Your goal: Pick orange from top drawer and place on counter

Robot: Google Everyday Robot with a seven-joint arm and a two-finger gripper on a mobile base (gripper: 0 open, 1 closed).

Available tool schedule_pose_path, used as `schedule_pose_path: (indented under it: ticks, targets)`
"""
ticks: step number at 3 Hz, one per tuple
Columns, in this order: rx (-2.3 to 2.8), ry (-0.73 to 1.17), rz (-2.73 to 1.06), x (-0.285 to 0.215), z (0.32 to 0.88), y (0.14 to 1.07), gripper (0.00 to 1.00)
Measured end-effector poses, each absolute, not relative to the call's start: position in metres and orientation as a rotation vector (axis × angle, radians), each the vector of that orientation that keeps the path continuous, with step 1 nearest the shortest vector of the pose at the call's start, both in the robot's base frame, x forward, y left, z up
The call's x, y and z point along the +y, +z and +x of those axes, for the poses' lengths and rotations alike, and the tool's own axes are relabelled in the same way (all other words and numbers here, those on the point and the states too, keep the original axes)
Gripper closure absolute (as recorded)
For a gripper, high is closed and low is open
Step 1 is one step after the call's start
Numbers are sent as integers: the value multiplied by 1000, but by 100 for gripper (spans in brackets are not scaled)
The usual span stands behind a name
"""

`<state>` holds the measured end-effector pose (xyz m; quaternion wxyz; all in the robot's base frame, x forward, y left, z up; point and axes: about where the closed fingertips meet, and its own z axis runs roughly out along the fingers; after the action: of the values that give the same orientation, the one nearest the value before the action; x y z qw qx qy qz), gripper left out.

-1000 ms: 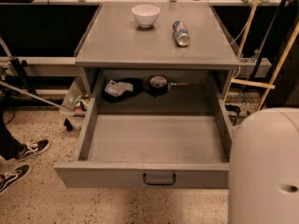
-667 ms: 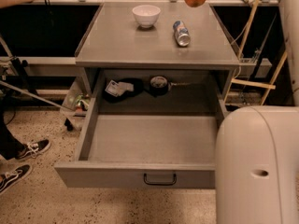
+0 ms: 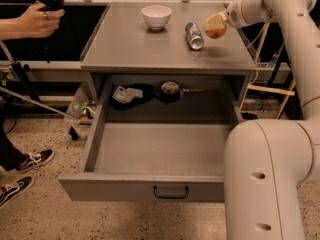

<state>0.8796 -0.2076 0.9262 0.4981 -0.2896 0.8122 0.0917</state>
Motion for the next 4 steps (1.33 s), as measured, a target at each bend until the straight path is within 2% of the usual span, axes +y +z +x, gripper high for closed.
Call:
schedule_pose_path:
  ticks: [1,2,4]
  targets:
    - [2071,196,-648,-242,883,868,100]
    - [2075,197,-647,-242,883,865,81]
    - [2075,197,-647,-242,883,865,35]
